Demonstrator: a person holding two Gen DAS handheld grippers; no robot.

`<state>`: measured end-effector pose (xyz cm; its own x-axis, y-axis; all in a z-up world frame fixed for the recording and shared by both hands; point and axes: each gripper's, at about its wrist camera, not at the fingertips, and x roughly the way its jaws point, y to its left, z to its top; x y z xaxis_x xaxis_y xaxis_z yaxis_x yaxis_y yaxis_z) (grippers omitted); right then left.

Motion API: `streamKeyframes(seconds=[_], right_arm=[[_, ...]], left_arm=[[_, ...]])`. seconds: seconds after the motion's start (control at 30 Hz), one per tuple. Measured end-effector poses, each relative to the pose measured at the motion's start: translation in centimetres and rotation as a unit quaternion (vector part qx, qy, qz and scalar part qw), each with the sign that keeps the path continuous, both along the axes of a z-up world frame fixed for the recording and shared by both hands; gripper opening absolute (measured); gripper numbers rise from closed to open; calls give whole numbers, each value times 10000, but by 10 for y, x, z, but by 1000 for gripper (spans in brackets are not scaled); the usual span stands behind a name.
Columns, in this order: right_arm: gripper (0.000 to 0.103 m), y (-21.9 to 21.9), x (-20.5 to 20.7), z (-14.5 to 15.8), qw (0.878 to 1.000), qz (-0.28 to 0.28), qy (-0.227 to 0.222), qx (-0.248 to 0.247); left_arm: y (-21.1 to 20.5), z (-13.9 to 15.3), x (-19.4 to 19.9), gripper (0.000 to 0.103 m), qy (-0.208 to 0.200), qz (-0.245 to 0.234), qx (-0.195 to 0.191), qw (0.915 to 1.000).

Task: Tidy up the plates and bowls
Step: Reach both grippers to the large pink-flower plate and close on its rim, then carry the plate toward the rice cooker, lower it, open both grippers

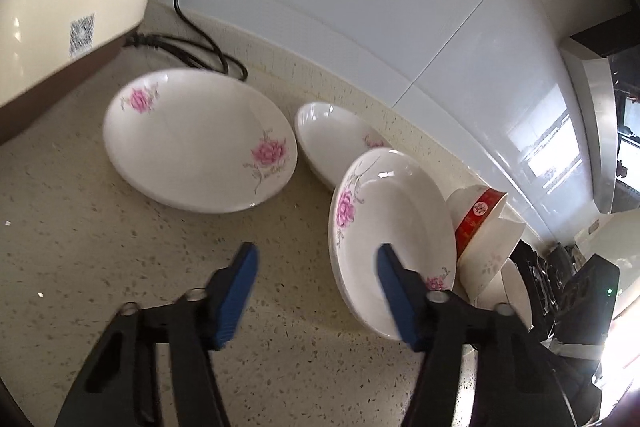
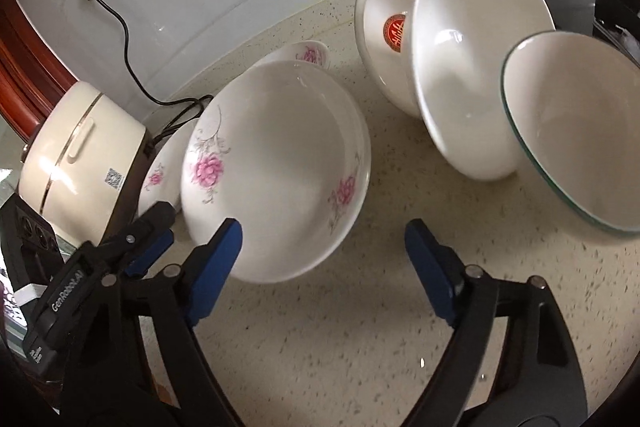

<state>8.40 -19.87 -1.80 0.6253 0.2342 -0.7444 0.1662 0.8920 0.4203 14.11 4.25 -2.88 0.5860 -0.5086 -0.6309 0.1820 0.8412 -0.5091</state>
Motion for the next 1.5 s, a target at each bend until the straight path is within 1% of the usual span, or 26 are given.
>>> streamKeyframes(seconds=[0.13,0.2,0.23,0.27,0.3,0.33,0.37,0.4,0.43,0.47,0.5,0.57,0.77,0.9,1.03,1.17,1.27,1.37,1.5], right_arm=[[79,8,9,-2,9998,13,-16,-175],[70,14,15,-4,9997,39,-30,-257],[62,12,15,-3,9996,33,-24,-275],[53,13,16,-4,9996,22,-21,-279],[49,12,17,-5,9996,11,-24,-269],[39,10,16,-7,9997,4,-22,-263],[32,9,17,-8,9997,-1,-12,-259],[30,6,15,-8,9997,-13,-8,-264],[25,6,14,-9,9997,-11,-5,-262],[22,4,14,-11,9997,10,-4,-260],[21,0,13,-12,9997,40,-25,-242],[21,1,11,-12,9997,103,-47,-216],[20,3,10,-13,9996,261,-65,-67],[20,11,14,-11,9990,401,-112,-150],[20,21,6,-8,9980,576,-163,-219],[20,35,0,-4,9954,873,-264,-292],[21,51,0,-3,9914,1223,-305,-339],[21,72,0,-2,9856,1603,-331,-419],[22,99,-4,0,9786,1985,-254,-474]], left_arm=[[-6,-3,3,51,39,-85,133,9999],[-11,-4,5,46,66,-147,191,9997],[-13,-6,7,44,84,-175,235,9995],[-13,-7,7,39,99,-189,262,9994],[-15,-9,8,33,126,-209,293,9993],[-15,-10,8,32,138,-231,307,9992],[-16,-11,9,29,141,-273,293,9991],[-17,-12,9,24,123,-295,312,9990],[-20,-12,9,21,98,-335,359,9987],[-21,-12,8,15,82,-357,398,9985],[-22,-12,7,12,56,-387,437,9983],[-22,-11,5,12,-13,-364,549,9978],[-14,-7,-5,11,-154,-236,590,9979],[-7,-5,-12,11,-171,-100,634,9978],[2,-1,-23,11,-221,53,666,9975],[17,3,-37,11,-268,289,651,9971],[35,5,-50,11,-236,571,619,9962],[56,6,-63,11,-181,874,590,9943],[86,4,-82,11,-53,1308,533,9900]])
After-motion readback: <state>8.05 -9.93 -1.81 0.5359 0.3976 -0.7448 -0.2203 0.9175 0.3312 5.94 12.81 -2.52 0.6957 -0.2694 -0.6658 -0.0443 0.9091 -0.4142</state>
